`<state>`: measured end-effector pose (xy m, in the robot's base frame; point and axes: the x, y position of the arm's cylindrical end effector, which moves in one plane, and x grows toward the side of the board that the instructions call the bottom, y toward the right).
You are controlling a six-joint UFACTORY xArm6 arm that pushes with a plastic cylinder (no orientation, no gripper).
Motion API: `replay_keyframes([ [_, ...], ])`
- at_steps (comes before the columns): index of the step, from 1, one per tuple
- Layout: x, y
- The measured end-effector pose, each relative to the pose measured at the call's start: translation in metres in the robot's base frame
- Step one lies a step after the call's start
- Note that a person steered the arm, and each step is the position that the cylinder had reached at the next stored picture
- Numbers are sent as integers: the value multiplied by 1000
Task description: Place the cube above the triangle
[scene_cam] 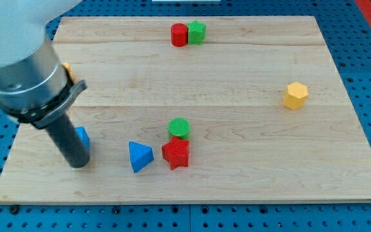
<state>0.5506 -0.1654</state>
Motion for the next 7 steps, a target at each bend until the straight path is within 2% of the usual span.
replay_keyframes([
  [3, -6, -71],
  [5, -89, -51],
  [7, -19, -39],
])
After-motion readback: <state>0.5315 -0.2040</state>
